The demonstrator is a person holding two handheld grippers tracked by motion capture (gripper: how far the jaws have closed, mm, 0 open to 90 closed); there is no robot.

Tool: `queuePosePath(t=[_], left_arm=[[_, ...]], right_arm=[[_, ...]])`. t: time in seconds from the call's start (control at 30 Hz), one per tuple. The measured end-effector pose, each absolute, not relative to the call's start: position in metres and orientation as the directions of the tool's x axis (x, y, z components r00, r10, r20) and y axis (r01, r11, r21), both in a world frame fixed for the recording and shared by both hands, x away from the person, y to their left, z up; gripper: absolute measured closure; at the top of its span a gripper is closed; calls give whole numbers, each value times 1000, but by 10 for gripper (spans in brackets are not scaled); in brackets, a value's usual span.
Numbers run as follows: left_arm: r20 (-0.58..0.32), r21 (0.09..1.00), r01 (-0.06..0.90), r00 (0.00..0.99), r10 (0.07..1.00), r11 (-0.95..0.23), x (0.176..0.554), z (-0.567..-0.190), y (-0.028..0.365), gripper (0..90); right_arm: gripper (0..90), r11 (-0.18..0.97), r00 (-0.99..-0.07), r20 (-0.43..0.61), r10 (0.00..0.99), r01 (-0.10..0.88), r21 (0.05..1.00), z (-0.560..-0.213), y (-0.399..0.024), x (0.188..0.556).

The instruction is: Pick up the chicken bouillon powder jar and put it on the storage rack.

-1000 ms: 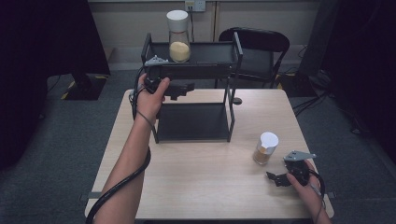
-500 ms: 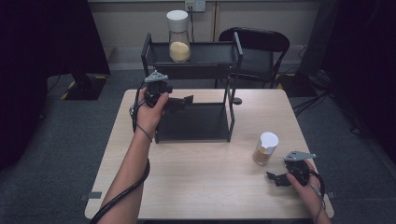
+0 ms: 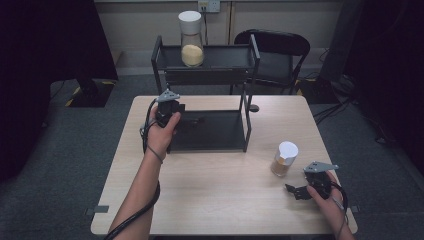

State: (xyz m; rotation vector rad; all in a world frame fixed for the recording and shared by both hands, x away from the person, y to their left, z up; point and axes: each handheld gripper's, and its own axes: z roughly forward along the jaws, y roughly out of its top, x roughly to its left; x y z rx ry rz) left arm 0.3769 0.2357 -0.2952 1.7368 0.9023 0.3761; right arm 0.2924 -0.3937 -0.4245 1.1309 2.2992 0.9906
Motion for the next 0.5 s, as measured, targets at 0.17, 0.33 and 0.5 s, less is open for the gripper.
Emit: queuePosePath(t=[0.17,0.33,0.5], left_arm=[[-192,911,395,661,725,-119,374,-306,238,12],[-191,907,400,669,718,-131,372,-319,239,12],[-192,904,406,671,716,-138,369,-331,240,12]], right_arm=[[0,424,-597,-36,801,524,739,-424,-394,292],[0,424,-597,-36,801,524,739,-424,-394,292],[0,423,-597,-36,802,524,739,-424,-394,292]])
